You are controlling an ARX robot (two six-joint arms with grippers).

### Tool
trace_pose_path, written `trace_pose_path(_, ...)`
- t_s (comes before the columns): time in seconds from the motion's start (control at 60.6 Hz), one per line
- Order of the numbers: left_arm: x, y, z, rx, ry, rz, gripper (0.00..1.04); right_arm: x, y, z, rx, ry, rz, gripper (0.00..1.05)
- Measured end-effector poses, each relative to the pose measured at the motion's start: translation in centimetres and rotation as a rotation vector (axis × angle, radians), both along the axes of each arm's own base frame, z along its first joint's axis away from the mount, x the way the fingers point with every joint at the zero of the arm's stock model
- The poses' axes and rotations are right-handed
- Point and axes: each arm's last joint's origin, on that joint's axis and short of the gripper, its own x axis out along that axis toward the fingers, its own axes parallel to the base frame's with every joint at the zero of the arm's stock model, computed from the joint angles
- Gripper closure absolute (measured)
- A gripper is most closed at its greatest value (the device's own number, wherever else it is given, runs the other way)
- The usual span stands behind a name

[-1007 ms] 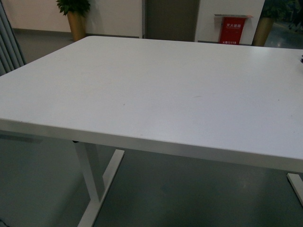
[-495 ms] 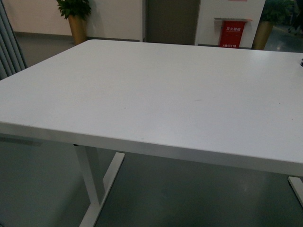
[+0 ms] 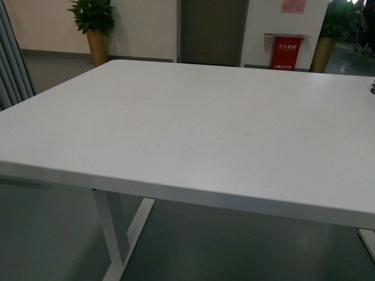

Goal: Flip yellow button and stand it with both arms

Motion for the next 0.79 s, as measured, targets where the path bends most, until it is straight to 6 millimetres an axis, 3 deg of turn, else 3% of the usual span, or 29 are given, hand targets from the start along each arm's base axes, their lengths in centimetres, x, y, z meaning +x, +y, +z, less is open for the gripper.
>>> trace_pose_path(0.149, 0.0, 0.0, 0.0, 0.0, 0.0, 0.0, 0.06, -2.4, 1.3, -3.3, 0.0, 0.022, -0.006, 1.02)
trace_pose_path(0.495, 0.0, 0.0, 0.0, 0.0, 0.0, 0.0, 0.06, -6.5, 3.2, -7.2, -0.001, 0.025, 0.0, 1.01)
trace_pose_path(0.792, 0.0, 0.0, 0.0, 0.0, 0.0, 0.0, 0.06, -8.8, 4.6, -9.0, -0.003, 0.02, 0.008, 1.01)
